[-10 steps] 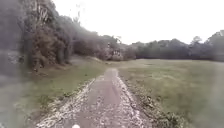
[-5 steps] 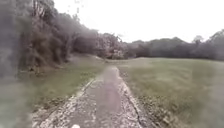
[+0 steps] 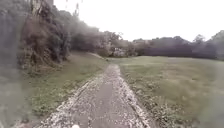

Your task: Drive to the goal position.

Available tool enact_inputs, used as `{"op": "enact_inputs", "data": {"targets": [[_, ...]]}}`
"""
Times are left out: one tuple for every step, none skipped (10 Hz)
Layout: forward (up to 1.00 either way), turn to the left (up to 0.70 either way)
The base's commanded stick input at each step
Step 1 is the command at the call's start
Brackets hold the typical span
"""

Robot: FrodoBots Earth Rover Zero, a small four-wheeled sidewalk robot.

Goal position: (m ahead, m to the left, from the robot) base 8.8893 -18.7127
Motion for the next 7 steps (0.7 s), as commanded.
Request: {"op": "enact_inputs", "data": {"targets": [[0.85, 0.01], [0.85, 0.01], [0.85, 0.01], [0.85, 0.01], [0.85, 0.01], [0.85, 0.01], [0.85, 0.01]]}}
